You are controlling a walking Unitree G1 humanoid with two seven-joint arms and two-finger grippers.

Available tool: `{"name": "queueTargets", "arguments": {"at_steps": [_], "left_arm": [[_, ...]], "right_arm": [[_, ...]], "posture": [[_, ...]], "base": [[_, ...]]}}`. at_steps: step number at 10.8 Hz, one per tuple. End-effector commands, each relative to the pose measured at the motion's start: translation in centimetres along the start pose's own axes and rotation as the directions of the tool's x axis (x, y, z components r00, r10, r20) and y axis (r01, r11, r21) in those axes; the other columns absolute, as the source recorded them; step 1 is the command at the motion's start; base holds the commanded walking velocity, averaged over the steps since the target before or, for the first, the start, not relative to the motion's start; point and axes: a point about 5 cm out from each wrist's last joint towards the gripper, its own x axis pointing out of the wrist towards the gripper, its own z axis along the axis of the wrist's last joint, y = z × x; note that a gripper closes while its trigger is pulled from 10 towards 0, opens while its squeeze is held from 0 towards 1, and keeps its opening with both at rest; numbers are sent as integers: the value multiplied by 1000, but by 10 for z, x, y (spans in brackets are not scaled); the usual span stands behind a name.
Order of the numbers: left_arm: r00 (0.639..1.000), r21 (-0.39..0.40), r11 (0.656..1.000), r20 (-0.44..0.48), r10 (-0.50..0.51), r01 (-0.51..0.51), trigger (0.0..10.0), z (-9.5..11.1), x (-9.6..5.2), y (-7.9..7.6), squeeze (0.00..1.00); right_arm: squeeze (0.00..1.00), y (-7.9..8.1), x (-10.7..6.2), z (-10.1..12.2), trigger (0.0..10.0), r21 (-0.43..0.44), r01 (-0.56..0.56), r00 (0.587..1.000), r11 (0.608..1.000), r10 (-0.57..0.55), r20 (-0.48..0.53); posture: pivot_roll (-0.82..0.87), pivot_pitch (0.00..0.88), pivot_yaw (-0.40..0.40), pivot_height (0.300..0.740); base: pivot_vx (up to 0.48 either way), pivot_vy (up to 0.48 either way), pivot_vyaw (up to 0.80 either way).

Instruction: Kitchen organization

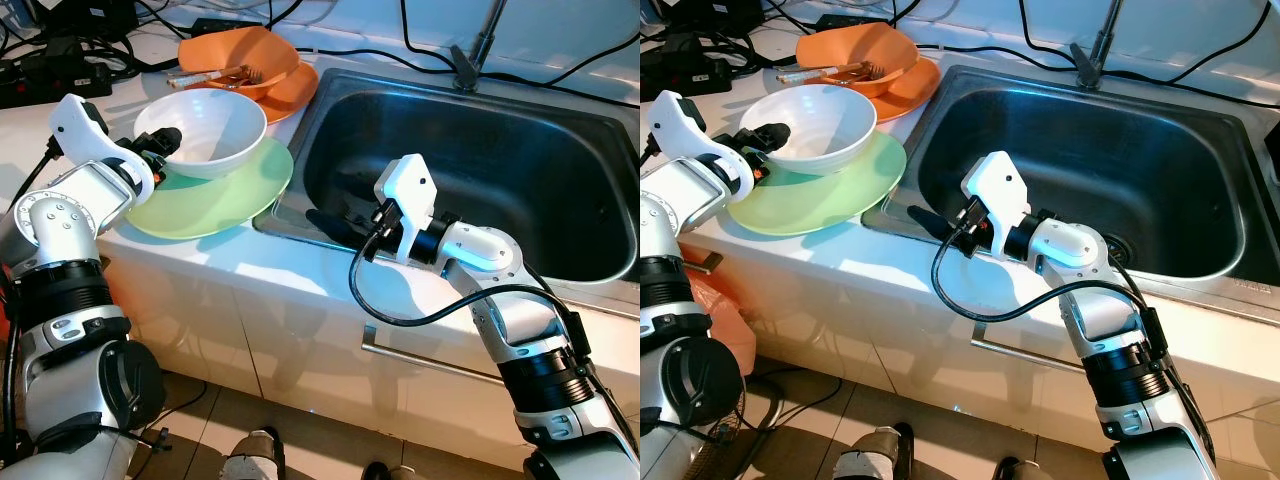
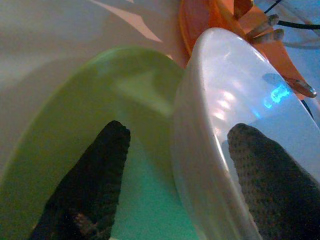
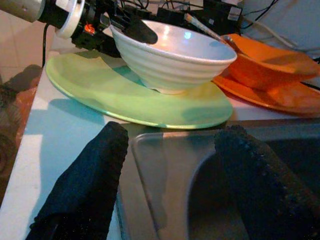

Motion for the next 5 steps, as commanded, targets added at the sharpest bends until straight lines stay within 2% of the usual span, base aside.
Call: {"name": "queueTargets", "arguments": {"at_steps": [1, 5], "left_arm": [[1000, -16, 1000, -5, -3, 3, 0, 3, 0, -4, 0], [1000, -57, 998, 15, -23, 24, 0, 4, -1, -5, 0]], "right_arm": [[0, 3, 0, 2, 10000, -9, -10, 1000, 1000, 10, 0], [0, 3, 1, 2, 10000, -12, -10, 1000, 1000, 10, -2]], "posture": [[214, 132, 12, 740], [216, 131, 12, 740]], "base": [[0, 0, 0], [0, 0, 0]]}}
